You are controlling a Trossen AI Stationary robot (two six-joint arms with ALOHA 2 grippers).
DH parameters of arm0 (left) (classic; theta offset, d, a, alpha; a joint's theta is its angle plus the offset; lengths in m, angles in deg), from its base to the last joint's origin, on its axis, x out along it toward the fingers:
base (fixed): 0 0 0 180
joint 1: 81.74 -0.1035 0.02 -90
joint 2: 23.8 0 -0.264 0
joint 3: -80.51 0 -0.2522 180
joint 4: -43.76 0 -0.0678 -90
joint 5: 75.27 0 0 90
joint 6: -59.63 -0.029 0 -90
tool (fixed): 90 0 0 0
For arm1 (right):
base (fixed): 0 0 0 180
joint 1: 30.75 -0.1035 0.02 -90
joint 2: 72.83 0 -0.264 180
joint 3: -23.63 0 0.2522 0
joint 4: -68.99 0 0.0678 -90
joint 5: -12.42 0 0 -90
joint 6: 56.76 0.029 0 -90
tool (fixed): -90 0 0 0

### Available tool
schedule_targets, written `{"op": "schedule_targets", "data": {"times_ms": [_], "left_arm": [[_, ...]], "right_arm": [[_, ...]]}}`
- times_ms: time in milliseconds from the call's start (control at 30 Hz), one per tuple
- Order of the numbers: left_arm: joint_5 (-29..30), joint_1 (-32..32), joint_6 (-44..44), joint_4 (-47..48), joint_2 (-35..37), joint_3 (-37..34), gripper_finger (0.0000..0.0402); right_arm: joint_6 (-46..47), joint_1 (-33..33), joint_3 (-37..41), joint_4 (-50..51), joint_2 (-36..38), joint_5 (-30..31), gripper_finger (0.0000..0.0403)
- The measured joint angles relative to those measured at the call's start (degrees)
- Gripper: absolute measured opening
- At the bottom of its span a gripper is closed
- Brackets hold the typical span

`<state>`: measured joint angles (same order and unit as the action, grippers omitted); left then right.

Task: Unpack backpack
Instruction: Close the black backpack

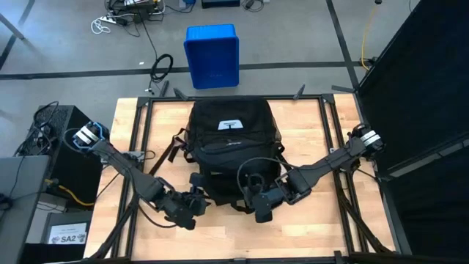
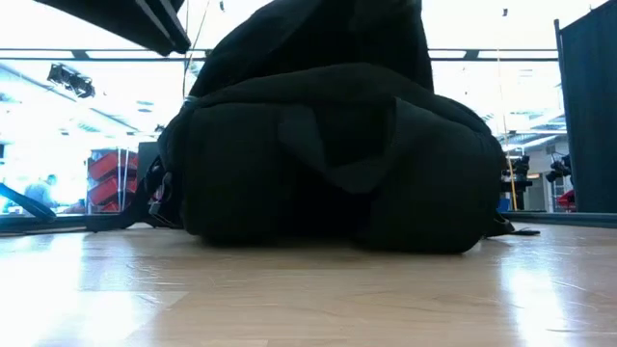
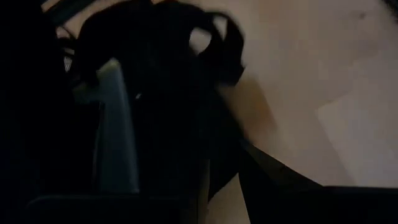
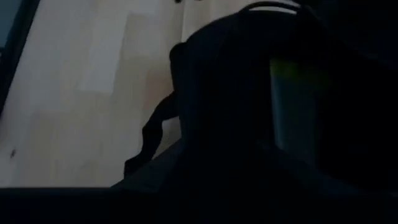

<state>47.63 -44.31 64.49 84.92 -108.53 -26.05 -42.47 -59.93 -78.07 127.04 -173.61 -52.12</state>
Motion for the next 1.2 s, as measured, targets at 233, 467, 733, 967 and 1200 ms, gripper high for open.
{"op": "schedule_targets", "data": {"times_ms": [233,467,733,967,1200], "left_arm": [[-0.2,-2.4,-0.1,1.9,0.0,0.0,0.0059],[-0.6,-3.7,-0.1,1.8,0.0,0.0,0.0059],[-3.1,-3.5,0.2,0.6,0.0,0.0,0.0059],[-8.6,-2.0,-1.5,-7.1,0.0,0.0,0.0059],[-12.8,0.1,-4.6,-19.5,-1.3,0.0,0.0059]], "right_arm": [[0.2,-6.9,0.7,-1.5,4.2,12.3,0.0148],[-6.7,-4.8,9.8,-21.4,6.2,-0.2,0.0148],[-2.2,-1.7,13.9,-23.0,7.9,-16.0,0.0137],[-1.4,-7.1,13.9,-18.2,11.1,-6.5,0.0135],[2.3,-13.2,15.2,-17.6,11.0,-0.8,0.0133]]}}
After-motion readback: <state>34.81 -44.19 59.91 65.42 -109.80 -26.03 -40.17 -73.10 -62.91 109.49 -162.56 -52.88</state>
